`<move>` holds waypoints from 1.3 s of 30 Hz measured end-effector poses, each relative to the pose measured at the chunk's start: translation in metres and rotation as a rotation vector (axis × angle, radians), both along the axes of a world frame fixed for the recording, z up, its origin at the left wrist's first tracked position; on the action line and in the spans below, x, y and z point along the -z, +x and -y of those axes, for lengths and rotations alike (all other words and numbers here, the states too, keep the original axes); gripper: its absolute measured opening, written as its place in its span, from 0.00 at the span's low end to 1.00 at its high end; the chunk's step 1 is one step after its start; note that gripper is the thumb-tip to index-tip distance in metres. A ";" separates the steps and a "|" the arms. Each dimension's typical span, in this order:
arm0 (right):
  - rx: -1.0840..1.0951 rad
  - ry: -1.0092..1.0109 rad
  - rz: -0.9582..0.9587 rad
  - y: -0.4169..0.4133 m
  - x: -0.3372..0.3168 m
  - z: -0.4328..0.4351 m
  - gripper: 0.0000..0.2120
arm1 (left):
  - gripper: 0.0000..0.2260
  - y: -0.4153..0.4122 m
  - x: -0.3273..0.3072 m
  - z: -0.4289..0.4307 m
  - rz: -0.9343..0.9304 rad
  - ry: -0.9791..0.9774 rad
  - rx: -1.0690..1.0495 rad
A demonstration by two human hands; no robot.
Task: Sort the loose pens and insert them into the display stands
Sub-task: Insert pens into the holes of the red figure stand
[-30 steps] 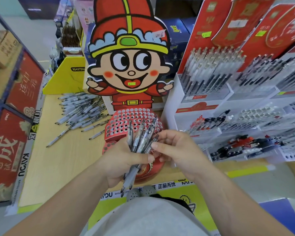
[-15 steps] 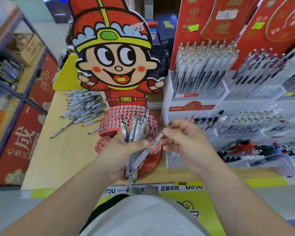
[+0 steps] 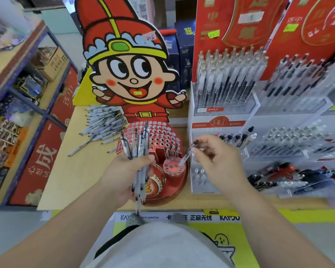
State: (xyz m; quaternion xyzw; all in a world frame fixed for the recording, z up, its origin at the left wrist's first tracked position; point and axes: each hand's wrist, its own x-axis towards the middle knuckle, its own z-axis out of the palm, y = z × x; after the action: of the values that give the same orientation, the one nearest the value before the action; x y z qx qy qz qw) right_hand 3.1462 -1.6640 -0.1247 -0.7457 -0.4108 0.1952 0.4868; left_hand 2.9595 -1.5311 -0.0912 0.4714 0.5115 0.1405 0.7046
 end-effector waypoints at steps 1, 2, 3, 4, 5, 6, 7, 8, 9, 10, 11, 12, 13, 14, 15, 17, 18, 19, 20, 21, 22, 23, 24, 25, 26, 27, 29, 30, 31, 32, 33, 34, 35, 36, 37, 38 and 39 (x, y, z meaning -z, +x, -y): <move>-0.001 -0.018 0.058 -0.001 0.006 0.001 0.09 | 0.07 0.000 0.000 0.000 -0.007 -0.001 0.001; 0.006 -0.025 0.108 -0.001 0.010 0.001 0.08 | 0.07 0.000 0.000 -0.001 -0.009 -0.001 -0.001; 0.016 -0.026 0.151 -0.001 0.014 0.000 0.08 | 0.07 0.000 0.001 -0.003 -0.007 0.002 -0.004; 0.027 -0.023 0.192 -0.001 0.018 -0.001 0.08 | 0.06 0.000 0.002 -0.004 -0.001 0.006 -0.005; 0.035 -0.018 0.228 -0.001 0.022 -0.003 0.09 | 0.05 0.000 0.003 -0.006 0.010 0.001 -0.007; 0.037 -0.015 0.264 0.000 0.025 -0.005 0.09 | 0.04 0.000 0.004 -0.007 0.023 -0.006 -0.011; 0.035 -0.020 0.299 0.000 0.029 -0.007 0.09 | 0.04 0.000 0.005 -0.008 0.036 -0.022 -0.012; 0.029 -0.032 0.336 0.000 0.031 -0.009 0.09 | 0.04 0.001 0.006 -0.008 0.045 -0.034 -0.011; 0.014 -0.051 0.373 0.000 0.033 -0.011 0.09 | 0.04 0.001 0.008 -0.007 0.049 -0.042 -0.007; -0.006 -0.072 0.409 -0.001 0.035 -0.013 0.09 | 0.04 0.002 0.010 -0.007 0.049 -0.047 0.000; -0.024 -0.090 0.441 -0.001 0.037 -0.014 0.09 | 0.05 0.002 0.012 -0.007 0.047 -0.051 0.007; -0.036 -0.106 0.465 -0.002 0.038 -0.015 0.09 | 0.05 0.002 0.015 -0.007 0.046 -0.057 0.008; -0.043 -0.120 0.481 -0.002 0.040 -0.016 0.09 | 0.05 0.001 0.017 -0.008 0.044 -0.064 0.008; -0.047 -0.127 0.491 -0.002 0.041 -0.017 0.09 | 0.06 0.000 0.019 -0.009 0.044 -0.068 0.010; -0.052 -0.128 0.494 -0.002 0.043 -0.018 0.09 | 0.06 0.000 0.020 -0.010 0.045 -0.070 0.018; -0.076 -0.134 0.498 -0.003 0.046 -0.020 0.09 | 0.06 -0.002 0.023 -0.013 0.050 -0.070 0.020; -0.089 -0.143 0.503 -0.003 0.048 -0.022 0.09 | 0.06 -0.003 0.024 -0.015 0.055 -0.070 0.013; -0.095 -0.152 0.506 -0.004 0.050 -0.023 0.09 | 0.05 -0.003 0.024 -0.016 0.058 -0.071 0.002; -0.094 -0.160 0.502 -0.004 0.052 -0.025 0.09 | 0.05 -0.003 0.025 -0.018 0.062 -0.070 -0.008; -0.087 -0.166 0.489 -0.004 0.054 -0.027 0.09 | 0.05 -0.004 0.025 -0.019 0.064 -0.070 -0.014; -0.078 -0.169 0.471 -0.005 0.056 -0.028 0.09 | 0.05 -0.004 0.027 -0.020 0.067 -0.070 -0.016; -0.069 -0.167 0.455 -0.005 0.057 -0.029 0.09 | 0.05 -0.004 0.027 -0.020 0.068 -0.072 -0.013; -0.059 -0.161 0.446 -0.006 0.058 -0.030 0.09 | 0.05 -0.004 0.029 -0.021 0.067 -0.074 -0.012; -0.050 -0.157 0.437 -0.008 0.058 -0.031 0.09 | 0.05 -0.004 0.029 -0.021 0.065 -0.078 -0.009; -0.037 -0.155 0.429 -0.010 0.058 -0.032 0.10 | 0.05 -0.004 0.030 -0.021 0.064 -0.081 -0.007; -0.020 -0.150 0.422 -0.011 0.058 -0.033 0.10 | 0.05 -0.004 0.030 -0.021 0.062 -0.083 -0.002; 0.015 -0.144 0.418 -0.013 0.058 -0.036 0.09 | 0.05 -0.004 0.030 -0.022 0.062 -0.083 -0.004; 0.024 -0.150 0.414 -0.014 0.058 -0.037 0.09 | 0.04 -0.004 0.031 -0.023 0.067 -0.084 -0.008; 0.028 -0.159 0.409 -0.014 0.058 -0.038 0.09 | 0.04 -0.004 0.031 -0.023 0.075 -0.085 -0.013; 0.031 -0.166 0.409 -0.014 0.058 -0.039 0.10 | 0.04 -0.003 0.031 -0.024 0.080 -0.082 -0.015; 0.033 -0.172 0.410 -0.013 0.058 -0.038 0.11 | 0.04 -0.003 0.030 -0.024 0.086 -0.079 -0.016; 0.035 -0.176 0.411 -0.012 0.058 -0.038 0.11 | 0.05 -0.002 0.030 -0.025 0.092 -0.078 -0.008; 0.035 -0.180 0.408 -0.012 0.058 -0.038 0.11 | 0.05 -0.001 0.028 -0.024 0.100 -0.078 0.002; 0.035 -0.184 0.408 -0.011 0.057 -0.038 0.12 | 0.04 -0.001 0.029 -0.025 0.106 -0.080 0.016; 0.033 -0.188 0.414 -0.011 0.057 -0.039 0.12 | 0.03 -0.001 0.027 -0.024 0.109 -0.086 0.026; 0.031 -0.190 0.426 -0.011 0.056 -0.039 0.12 | 0.04 -0.001 0.027 -0.024 0.116 -0.087 0.043; 0.028 -0.193 0.438 -0.012 0.055 -0.040 0.12 | 0.05 -0.001 0.025 -0.023 0.123 -0.093 0.057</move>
State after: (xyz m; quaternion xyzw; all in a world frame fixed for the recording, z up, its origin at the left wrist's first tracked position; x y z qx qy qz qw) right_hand 3.1341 -1.6238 -0.1796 -0.8189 -0.4758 0.0603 0.3153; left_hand 2.9582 -1.5080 -0.1165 0.4431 0.4598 0.1254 0.7593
